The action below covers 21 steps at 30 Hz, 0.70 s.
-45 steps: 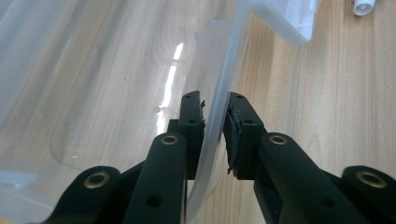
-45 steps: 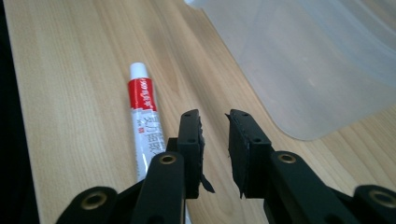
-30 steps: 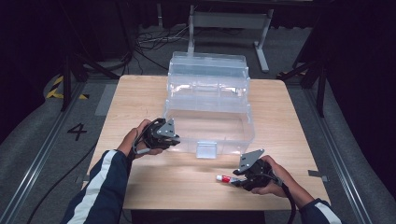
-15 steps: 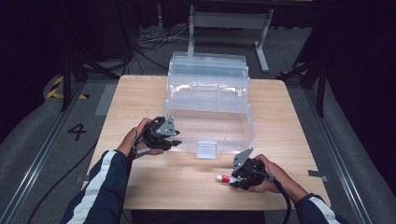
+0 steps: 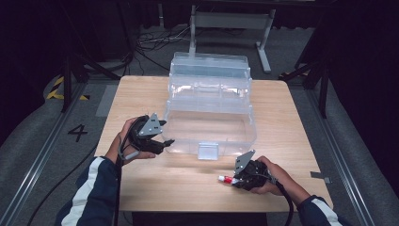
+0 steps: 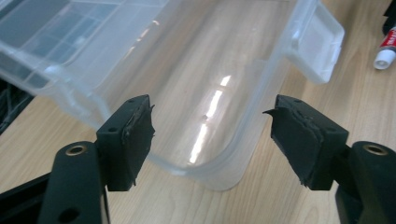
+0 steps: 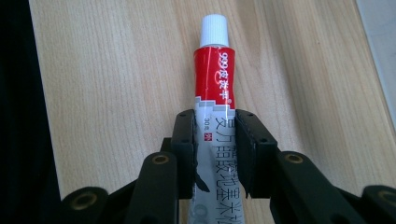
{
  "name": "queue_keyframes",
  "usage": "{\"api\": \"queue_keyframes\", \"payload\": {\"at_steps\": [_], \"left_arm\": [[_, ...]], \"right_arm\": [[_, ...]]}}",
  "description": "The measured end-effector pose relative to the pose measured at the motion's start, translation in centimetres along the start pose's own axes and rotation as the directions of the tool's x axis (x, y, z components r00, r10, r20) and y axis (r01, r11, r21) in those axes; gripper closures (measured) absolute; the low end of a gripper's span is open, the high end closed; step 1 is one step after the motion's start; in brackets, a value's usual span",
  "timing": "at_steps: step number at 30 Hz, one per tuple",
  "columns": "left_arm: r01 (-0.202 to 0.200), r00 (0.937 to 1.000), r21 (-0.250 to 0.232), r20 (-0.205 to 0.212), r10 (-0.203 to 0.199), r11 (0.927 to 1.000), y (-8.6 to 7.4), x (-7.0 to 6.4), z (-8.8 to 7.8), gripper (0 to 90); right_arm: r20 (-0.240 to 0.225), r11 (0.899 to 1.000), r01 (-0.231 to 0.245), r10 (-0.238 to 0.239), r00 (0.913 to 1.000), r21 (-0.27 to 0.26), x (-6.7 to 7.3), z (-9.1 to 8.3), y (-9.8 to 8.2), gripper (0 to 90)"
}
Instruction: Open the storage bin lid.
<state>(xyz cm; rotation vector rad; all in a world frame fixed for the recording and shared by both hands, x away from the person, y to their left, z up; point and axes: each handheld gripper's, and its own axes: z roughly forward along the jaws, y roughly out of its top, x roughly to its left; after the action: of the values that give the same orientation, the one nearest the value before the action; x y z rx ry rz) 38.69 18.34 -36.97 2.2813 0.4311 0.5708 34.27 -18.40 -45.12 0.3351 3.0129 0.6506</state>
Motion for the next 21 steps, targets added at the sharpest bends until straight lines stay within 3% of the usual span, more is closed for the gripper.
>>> {"api": "queue_keyframes", "payload": {"at_steps": [5,11,15,17,21], "left_arm": [[0.042,0.9986,0.009,-0.034,-0.041,0.9991,-1.8,-0.2,-1.2,25.6],[0.085,0.9958,0.045,-0.039,-0.084,0.9954,-4.5,-0.3,-1.6,23.9],[0.111,0.9938,0.078,-0.014,-0.111,0.9907,-6.5,-0.5,-1.3,23.5],[0.141,0.9898,0.115,0.003,-0.143,0.9832,-8.1,-0.7,-0.6,22.6],[0.155,0.9869,0.138,0.022,-0.160,0.9781,-9.2,-0.7,-0.1,22.5]], "right_arm": [[0.006,1.000,-0.014,0.014,0.9999,-0.003,-0.2,-0.1,-0.2,70.9],[0.026,0.999,-0.022,0.023,0.9994,-0.028,-0.6,-1.0,-0.6,70.9],[0.043,0.998,-0.036,0.038,0.9983,-0.046,-1.0,-1.7,-0.9,70.9],[0.056,0.997,-0.046,0.050,0.9972,-0.066,-1.3,-2.5,-1.2,70.9],[0.071,0.996,-0.046,0.051,0.9961,-0.078,-1.6,-3.0,-1.4,70.9]]}}
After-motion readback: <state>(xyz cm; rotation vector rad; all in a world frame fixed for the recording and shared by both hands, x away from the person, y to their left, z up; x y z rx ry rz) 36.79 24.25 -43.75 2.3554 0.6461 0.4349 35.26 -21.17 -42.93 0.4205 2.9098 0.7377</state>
